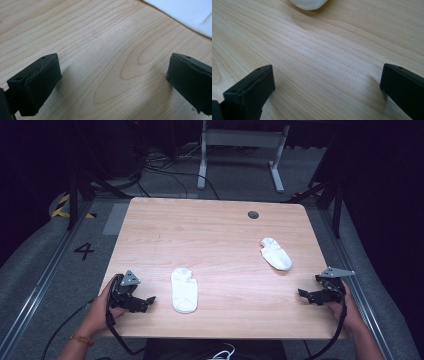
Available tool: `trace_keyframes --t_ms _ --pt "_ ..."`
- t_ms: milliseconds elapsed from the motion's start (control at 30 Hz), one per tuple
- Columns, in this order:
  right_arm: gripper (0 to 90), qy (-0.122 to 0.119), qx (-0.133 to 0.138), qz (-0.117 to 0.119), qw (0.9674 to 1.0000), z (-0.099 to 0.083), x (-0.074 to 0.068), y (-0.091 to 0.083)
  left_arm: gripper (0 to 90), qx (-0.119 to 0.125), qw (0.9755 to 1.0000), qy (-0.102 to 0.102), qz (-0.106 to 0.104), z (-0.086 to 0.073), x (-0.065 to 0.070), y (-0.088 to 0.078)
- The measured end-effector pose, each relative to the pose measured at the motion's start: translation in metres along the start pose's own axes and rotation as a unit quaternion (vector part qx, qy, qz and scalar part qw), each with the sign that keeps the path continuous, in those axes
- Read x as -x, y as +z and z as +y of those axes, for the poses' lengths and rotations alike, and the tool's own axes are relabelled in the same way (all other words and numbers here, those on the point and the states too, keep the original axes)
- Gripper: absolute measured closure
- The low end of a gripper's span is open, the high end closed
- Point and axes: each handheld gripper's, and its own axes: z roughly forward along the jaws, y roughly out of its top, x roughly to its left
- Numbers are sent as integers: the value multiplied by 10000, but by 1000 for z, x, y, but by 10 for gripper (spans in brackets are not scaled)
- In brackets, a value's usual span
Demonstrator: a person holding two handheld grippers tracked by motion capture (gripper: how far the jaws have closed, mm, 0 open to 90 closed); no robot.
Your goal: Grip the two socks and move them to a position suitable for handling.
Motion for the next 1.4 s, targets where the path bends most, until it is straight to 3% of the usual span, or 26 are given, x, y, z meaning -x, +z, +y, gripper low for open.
trace_keyframes --t_ms 267,467,567,633,700,833,933,1133,1400 --pt "0 -34 7 38 10000 0 1 1 0 -1 10000 38 40 0 0 0" --pt "0 -25 1 33 10000 0 0 0 7 33 10000 -61 52 -2 5 -1" --pt "2 -41 -5 16 10000 0 0 0 75 73 9999 148 -24 -1 8 -3" --pt "2 -42 -5 18 10000 0 0 0 93 53 9999 98 -99 0 10 -3" --pt "2 -42 -5 16 10000 0 0 0 135 55 9996 258 -101 2 13 -4" --pt "5 -75 -4 46 10000 0 0 0 190 -71 9987 450 -227 10 22 -2" --pt "5 -103 4 57 9999 0 0 0 202 55 9972 657 -354 17 31 -3" --pt "5 -130 6 77 9999 0 0 0 229 285 9944 820 -603 32 49 2" --pt "5 -111 1 75 9999 1 0 1 242 194 9895 1193 -793 47 69 23"
